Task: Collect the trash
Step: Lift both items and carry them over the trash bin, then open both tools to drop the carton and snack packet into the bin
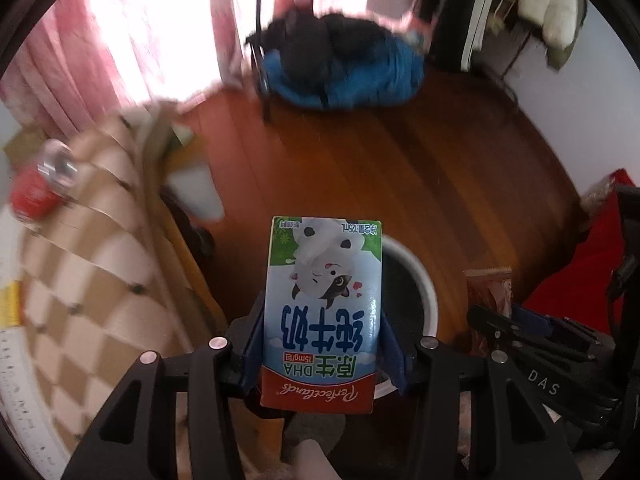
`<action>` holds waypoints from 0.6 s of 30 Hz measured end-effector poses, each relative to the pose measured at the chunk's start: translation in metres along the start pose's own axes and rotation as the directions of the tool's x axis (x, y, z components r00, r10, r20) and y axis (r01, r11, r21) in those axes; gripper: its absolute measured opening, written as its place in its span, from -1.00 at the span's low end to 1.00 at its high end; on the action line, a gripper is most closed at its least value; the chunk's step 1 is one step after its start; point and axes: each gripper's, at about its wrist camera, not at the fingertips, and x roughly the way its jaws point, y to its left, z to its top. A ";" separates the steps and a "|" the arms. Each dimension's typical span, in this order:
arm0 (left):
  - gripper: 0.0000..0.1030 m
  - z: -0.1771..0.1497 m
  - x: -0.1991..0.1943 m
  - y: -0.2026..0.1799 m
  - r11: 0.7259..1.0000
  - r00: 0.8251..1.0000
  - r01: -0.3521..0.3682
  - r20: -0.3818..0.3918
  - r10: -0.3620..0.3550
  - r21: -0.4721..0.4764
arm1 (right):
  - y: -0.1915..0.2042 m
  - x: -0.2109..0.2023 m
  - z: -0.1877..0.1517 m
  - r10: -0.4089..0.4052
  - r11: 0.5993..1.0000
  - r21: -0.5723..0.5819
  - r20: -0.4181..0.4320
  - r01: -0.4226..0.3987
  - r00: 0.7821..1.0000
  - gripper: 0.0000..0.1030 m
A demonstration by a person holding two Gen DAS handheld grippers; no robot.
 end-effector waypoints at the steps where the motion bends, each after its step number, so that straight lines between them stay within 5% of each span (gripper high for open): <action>1: -0.07 0.000 0.012 0.000 1.000 1.000 0.000 -0.024 0.000 -0.003 | -0.006 0.013 0.001 -0.004 1.000 0.004 -0.020 0.004 1.000 -0.04; 9: -0.04 -0.002 0.067 0.002 0.997 0.988 0.026 -0.147 -0.036 -0.069 | -0.028 0.087 0.006 0.011 0.998 0.056 -0.111 -0.005 0.994 -0.04; 16: 0.73 -0.002 0.067 0.004 0.997 0.990 -0.001 -0.140 -0.009 -0.076 | -0.031 0.114 0.011 0.020 0.998 0.064 -0.126 -0.012 0.992 -0.01; 18: 0.83 -0.002 0.066 0.006 0.997 0.991 -0.015 -0.136 0.006 -0.071 | -0.031 0.116 0.013 0.018 0.998 0.064 -0.122 -0.010 0.992 0.14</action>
